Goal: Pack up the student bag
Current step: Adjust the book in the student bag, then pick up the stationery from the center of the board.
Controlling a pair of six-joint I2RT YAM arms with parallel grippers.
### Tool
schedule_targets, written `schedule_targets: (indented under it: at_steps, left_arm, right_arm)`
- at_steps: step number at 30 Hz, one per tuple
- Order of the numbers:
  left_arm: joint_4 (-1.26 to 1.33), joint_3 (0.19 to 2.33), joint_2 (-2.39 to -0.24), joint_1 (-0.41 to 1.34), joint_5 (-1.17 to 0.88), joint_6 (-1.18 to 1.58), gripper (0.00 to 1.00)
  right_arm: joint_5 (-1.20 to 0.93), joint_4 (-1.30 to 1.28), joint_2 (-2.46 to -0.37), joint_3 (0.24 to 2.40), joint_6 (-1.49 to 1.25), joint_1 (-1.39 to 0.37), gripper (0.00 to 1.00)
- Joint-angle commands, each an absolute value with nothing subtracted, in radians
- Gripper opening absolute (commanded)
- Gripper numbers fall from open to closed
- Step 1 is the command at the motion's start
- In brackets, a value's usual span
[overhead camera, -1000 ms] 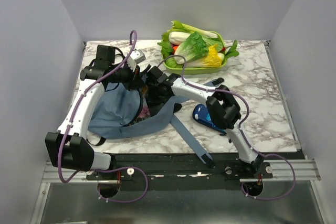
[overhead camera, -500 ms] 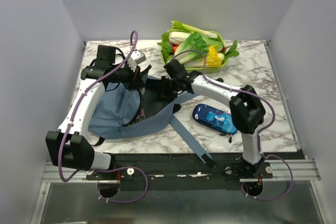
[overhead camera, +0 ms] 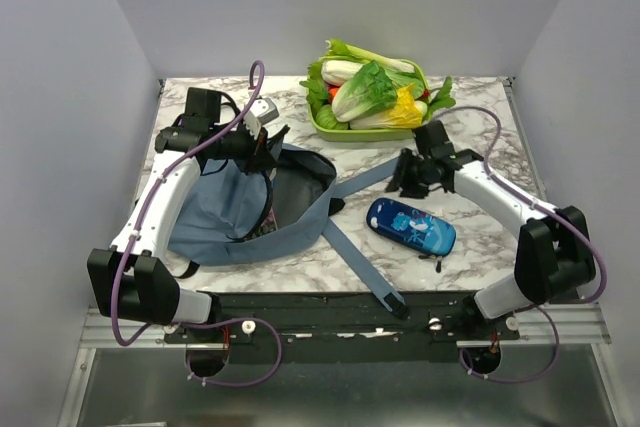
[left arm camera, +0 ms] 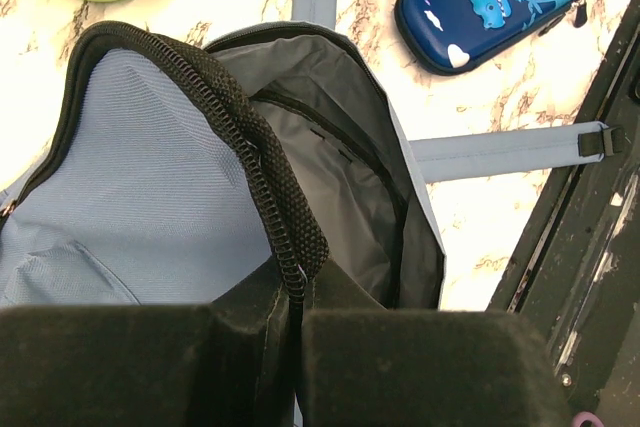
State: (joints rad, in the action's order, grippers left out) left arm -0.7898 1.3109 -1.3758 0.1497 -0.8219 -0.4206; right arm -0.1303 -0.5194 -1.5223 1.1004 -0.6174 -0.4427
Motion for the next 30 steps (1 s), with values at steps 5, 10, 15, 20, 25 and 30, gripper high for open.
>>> schedule_targets:
  at_steps: [5, 10, 15, 20, 25, 30]
  left_arm:
    - [-0.778, 1.301, -1.368, 0.149, -0.884, -0.433, 0.08]
    - [-0.788, 1.309, -1.370, 0.149, -0.885, -0.437, 0.08]
    - [-0.778, 1.302, -1.368, 0.149, -0.891, -0.423, 0.08]
    - [-0.775, 1.295, -1.362, 0.150, -0.890, -0.425, 0.08]
    - [-0.767, 1.281, -1.361, 0.150, -0.897, -0.422, 0.08]
    - [-0.750, 1.264, -1.358, 0.150, -0.905, -0.414, 0.08]
  right_arm:
    - [0.026, -0.624, -1.336, 0.832, -0.722, -0.217, 0.56]
    - [0.018, -0.607, -1.367, 0.789, -0.713, -0.091, 0.60]
    - [-0.005, -0.600, -1.417, 0.759, -0.716, -0.060, 0.63]
    - [-0.129, -0.584, -1.286, 0.634, -0.747, -0.061, 0.67]
    - [-0.308, -0.578, -1.129, 0.496, -0.813, -0.061, 0.75]
    - [-0.429, -0.502, -0.982, 0.341, -0.893, -0.060, 0.80]
